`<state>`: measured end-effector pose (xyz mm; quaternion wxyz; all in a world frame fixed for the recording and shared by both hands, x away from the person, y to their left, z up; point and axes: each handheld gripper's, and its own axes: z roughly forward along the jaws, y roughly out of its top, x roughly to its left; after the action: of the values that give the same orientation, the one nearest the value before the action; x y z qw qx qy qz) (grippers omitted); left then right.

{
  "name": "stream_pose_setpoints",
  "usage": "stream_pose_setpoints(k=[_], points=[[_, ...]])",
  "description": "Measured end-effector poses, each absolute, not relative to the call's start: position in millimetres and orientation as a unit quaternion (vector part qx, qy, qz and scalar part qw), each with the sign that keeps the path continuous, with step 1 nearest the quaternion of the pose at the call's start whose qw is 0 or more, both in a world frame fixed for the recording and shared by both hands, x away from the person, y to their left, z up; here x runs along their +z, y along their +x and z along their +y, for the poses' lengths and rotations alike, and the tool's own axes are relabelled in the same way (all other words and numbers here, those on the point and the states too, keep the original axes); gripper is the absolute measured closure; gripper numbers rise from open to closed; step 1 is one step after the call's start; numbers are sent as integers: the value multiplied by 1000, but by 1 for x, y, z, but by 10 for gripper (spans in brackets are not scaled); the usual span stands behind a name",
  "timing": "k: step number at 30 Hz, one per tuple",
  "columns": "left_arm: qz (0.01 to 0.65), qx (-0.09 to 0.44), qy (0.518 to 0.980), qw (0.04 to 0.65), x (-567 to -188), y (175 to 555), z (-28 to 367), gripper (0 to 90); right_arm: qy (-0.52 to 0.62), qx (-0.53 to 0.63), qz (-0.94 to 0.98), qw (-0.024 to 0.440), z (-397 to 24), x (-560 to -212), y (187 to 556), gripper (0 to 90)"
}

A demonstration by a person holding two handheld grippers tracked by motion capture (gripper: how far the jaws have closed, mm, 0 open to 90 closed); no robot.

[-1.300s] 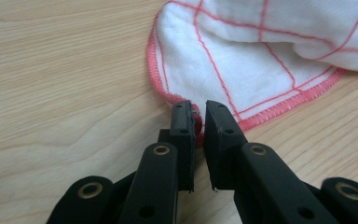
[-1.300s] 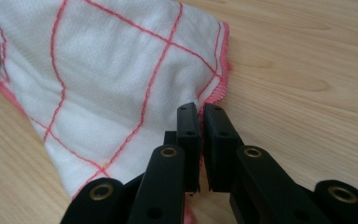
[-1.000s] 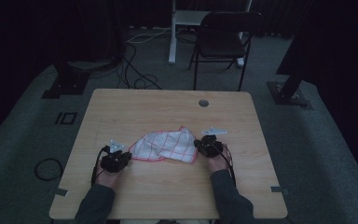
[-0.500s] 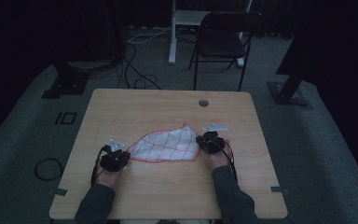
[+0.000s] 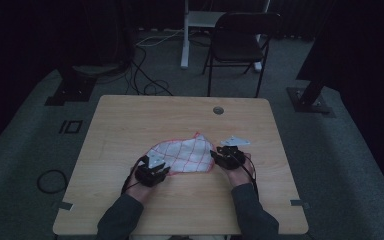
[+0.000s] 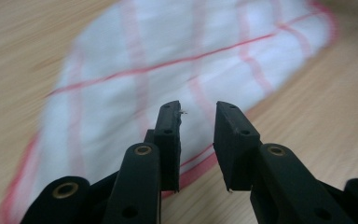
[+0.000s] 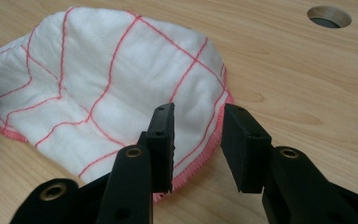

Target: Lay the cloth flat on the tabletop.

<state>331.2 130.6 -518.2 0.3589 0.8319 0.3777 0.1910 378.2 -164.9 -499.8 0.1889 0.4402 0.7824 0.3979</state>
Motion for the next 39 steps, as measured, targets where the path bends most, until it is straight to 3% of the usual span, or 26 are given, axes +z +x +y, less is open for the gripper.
stream_pose_setpoints(k=[15, 17, 18, 19, 22, 32, 39], points=[[283, 171, 876, 352, -527, 341, 59, 606, 446, 402, 779, 182, -174, -505, 373, 645], [283, 178, 880, 336, -531, 344, 54, 641, 444, 404, 779, 179, -174, -505, 373, 644], [286, 185, 883, 324, -534, 346, 52, 714, 445, 406, 778, 177, -175, -505, 373, 645], [288, 187, 884, 318, -534, 347, 52, 714, 445, 406, 778, 177, -175, -505, 373, 645], [287, 185, 883, 322, -528, 347, 51, 887, 446, 408, 777, 178, -175, -505, 372, 645], [290, 180, 858, 384, -492, 343, 59, 898, 456, 409, 769, 182, -181, -506, 371, 646], [340, 186, 852, 352, -509, 363, 69, 895, 455, 410, 769, 183, -181, -507, 370, 645]])
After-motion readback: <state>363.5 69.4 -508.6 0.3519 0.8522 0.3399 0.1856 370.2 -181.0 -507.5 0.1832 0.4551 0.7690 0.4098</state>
